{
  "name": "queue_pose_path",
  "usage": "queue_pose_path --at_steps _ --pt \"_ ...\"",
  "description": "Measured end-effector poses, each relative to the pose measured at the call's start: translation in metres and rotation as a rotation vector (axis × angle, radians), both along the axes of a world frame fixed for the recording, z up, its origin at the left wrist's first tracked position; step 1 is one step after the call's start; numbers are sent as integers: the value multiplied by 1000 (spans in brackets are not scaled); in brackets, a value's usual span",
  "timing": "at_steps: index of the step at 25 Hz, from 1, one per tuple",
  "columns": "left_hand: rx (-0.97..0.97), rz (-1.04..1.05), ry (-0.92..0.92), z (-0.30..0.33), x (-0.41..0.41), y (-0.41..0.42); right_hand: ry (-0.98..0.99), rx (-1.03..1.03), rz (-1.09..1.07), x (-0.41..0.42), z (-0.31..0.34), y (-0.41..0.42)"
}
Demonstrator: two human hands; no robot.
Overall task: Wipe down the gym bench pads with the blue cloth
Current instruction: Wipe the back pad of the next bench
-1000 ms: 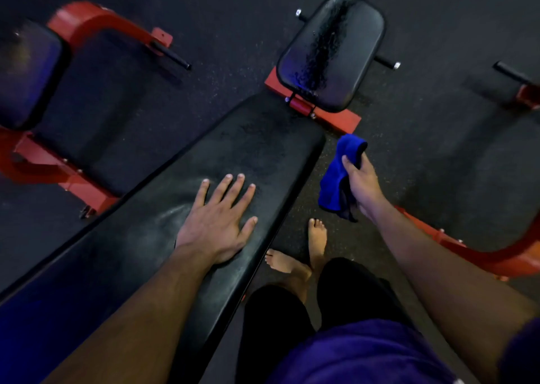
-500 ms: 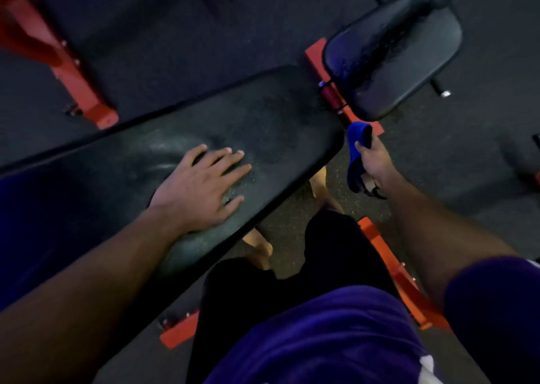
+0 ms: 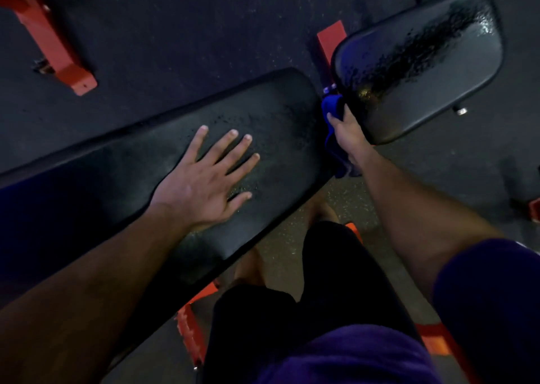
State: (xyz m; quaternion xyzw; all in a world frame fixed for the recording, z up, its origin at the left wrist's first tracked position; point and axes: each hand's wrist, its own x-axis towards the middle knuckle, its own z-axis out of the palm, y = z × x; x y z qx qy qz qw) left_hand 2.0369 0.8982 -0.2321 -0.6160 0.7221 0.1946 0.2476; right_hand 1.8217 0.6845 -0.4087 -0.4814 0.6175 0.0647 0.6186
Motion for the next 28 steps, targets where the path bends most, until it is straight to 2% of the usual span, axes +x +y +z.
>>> queue_pose_path --at_steps 3,6,10,15,17,21,26,28 --pt "-10 5 14 -5 1 1 -31 -153 245 70 5 -43" --pt "-22 26 42 -3 2 1 -108 -179 497 117 2 -74" --pt "-13 15 57 -5 4 -2 -35 -178 355 72 -9 -60" --pt "-21 16 37 -3 3 0 103 -89 118 -46 -4 18" --pt "-22 9 31 -3 3 -1 150 -49 80 -64 5 35" --pt "-26 20 45 -2 3 -1 149 -108 72 -21 2 12" --pt "-20 10 47 -4 3 -1 -25 -279 351 89 -12 -58" --pt "-20 11 51 -4 3 -2 -46 -277 411 96 -11 -62"
